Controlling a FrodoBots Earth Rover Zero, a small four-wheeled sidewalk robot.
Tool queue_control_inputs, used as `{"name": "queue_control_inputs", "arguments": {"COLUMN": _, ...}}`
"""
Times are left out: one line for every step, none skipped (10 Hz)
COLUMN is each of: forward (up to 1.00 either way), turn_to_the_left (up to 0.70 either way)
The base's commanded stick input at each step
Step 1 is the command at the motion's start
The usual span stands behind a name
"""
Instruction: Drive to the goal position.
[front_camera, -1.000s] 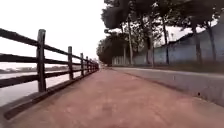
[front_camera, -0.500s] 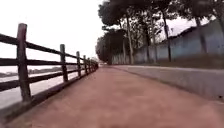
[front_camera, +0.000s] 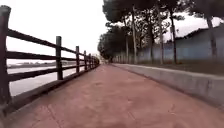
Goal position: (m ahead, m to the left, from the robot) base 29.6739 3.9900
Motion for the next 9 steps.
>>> {"name": "queue_control_inputs", "arguments": {"forward": 1.0, "turn_to_the_left": 0.0}}
{"name": "queue_control_inputs", "arguments": {"forward": 1.0, "turn_to_the_left": 0.0}}
{"name": "queue_control_inputs", "arguments": {"forward": 1.0, "turn_to_the_left": 0.0}}
{"name": "queue_control_inputs", "arguments": {"forward": 1.0, "turn_to_the_left": 0.0}}
{"name": "queue_control_inputs", "arguments": {"forward": 1.0, "turn_to_the_left": 0.0}}
{"name": "queue_control_inputs", "arguments": {"forward": 1.0, "turn_to_the_left": 0.0}}
{"name": "queue_control_inputs", "arguments": {"forward": 1.0, "turn_to_the_left": 0.0}}
{"name": "queue_control_inputs", "arguments": {"forward": 1.0, "turn_to_the_left": 0.16}}
{"name": "queue_control_inputs", "arguments": {"forward": 1.0, "turn_to_the_left": 0.36}}
